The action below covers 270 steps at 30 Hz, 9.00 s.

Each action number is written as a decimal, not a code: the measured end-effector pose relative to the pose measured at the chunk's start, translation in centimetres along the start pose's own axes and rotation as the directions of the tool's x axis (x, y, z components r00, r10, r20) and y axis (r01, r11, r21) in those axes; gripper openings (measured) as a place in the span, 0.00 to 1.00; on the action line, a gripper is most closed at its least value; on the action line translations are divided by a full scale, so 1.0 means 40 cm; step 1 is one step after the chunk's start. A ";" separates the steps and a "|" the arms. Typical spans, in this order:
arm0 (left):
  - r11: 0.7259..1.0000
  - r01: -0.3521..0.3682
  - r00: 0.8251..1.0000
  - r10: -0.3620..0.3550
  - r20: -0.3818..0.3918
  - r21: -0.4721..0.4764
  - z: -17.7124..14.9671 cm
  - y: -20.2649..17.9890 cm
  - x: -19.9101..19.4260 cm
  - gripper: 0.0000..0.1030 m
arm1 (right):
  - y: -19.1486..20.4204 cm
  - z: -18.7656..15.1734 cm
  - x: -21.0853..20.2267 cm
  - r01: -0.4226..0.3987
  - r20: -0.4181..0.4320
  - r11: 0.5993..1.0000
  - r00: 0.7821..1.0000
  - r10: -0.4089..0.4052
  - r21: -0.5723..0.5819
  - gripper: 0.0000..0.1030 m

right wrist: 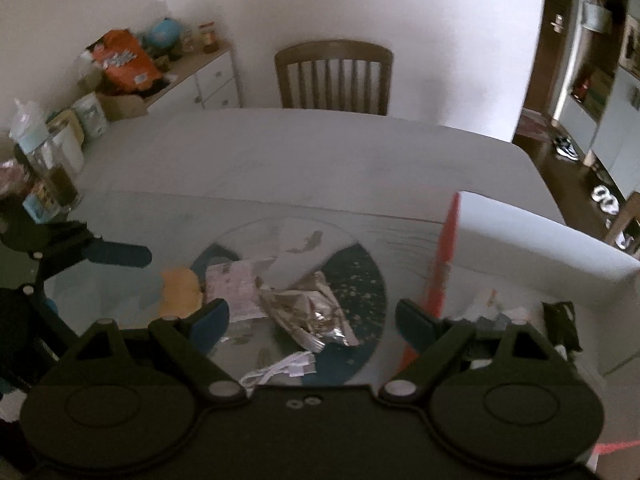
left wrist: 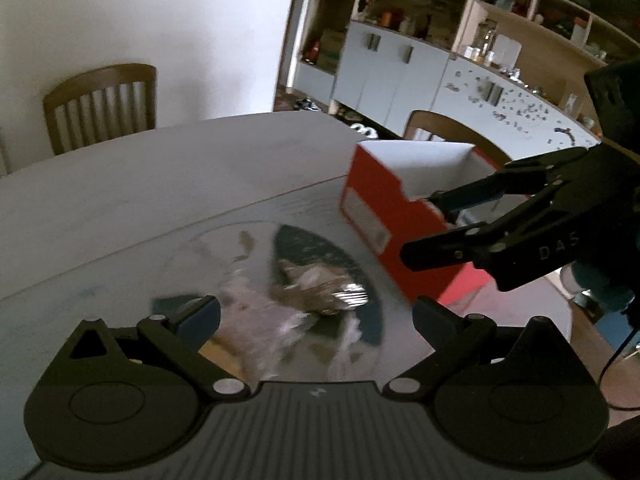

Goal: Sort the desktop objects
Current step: 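Move both tools back from the shoebox to the turntable pile, then grasp the silver foil bag with the right tool while the left tool grasps the yellow plush toy, then carry the silver foil bag and yellow plush toy over the red shoebox with both tools, then open the right tool to drop the foil bag while the left tool releases the plush toy into the box, then move both tools back from the shoebox to the turntable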

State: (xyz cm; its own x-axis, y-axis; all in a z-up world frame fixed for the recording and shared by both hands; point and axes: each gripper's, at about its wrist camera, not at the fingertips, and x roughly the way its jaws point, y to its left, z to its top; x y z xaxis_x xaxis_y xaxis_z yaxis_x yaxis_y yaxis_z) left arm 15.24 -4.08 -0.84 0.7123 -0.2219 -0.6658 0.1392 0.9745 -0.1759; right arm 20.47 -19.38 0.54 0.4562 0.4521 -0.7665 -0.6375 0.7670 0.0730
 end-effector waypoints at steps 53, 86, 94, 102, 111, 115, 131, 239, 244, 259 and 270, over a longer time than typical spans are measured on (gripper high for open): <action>0.989 -0.018 0.999 0.023 -0.031 0.150 -0.159 0.175 0.184 0.87 | 0.028 -0.003 0.359 0.030 -0.262 0.973 0.961 -0.091 -0.227 0.57; 0.992 -0.020 1.000 0.021 -0.004 0.128 -0.120 0.136 0.104 0.70 | 0.034 0.013 0.258 0.049 -0.198 0.984 0.977 -0.083 -0.174 0.43; 0.989 -0.023 1.000 0.021 0.011 0.147 -0.091 0.089 0.053 0.70 | 0.037 0.016 0.172 0.033 -0.149 0.990 0.987 -0.053 -0.134 0.43; 0.988 -0.010 1.000 0.005 0.030 0.155 -0.047 0.032 0.001 0.70 | 0.024 0.023 0.077 0.018 -0.109 0.995 0.994 -0.029 -0.094 0.43; 0.982 0.016 0.996 -0.032 0.081 0.189 0.026 -0.034 -0.032 0.70 | -0.010 0.030 -0.019 0.018 -0.049 0.999 0.999 -0.020 -0.042 0.43; 0.976 0.028 0.994 -0.050 0.096 0.215 0.052 -0.069 -0.024 0.70 | -0.028 0.020 -0.056 0.019 -0.028 0.999 0.999 -0.020 -0.026 0.43; 0.952 0.079 0.988 -0.115 0.105 0.296 0.146 -0.244 0.063 0.70 | -0.197 -0.053 -0.135 0.057 -0.014 0.997 0.998 -0.057 0.047 0.43; 0.973 0.134 0.978 -0.101 -0.180 0.187 0.273 -0.511 0.417 0.87 | -0.600 -0.068 -0.097 0.018 -0.038 0.992 0.999 -0.013 0.127 0.64; 0.974 0.141 0.983 -0.117 -0.140 0.177 0.261 -0.499 0.363 0.87 | -0.564 -0.069 -0.128 0.027 -0.021 0.991 0.999 -0.024 0.128 0.64; 0.973 0.170 0.985 -0.162 -0.065 0.158 0.191 -0.370 0.210 0.87 | -0.389 -0.104 -0.197 0.066 0.033 0.985 0.997 -0.072 0.161 0.64; 0.976 0.143 0.989 -0.136 -0.050 0.165 0.131 -0.237 0.104 0.87 | -0.213 -0.116 -0.215 0.035 0.065 0.993 0.997 -0.043 0.115 0.71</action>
State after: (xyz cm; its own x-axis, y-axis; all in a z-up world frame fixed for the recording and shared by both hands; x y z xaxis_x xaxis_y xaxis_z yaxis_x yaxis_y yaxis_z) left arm 20.49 -14.06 1.85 0.6514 -0.3539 -0.6712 0.3511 0.9247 -0.1468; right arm 19.10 -31.93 3.55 0.5221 0.4476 -0.7260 -0.5455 0.8296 0.1191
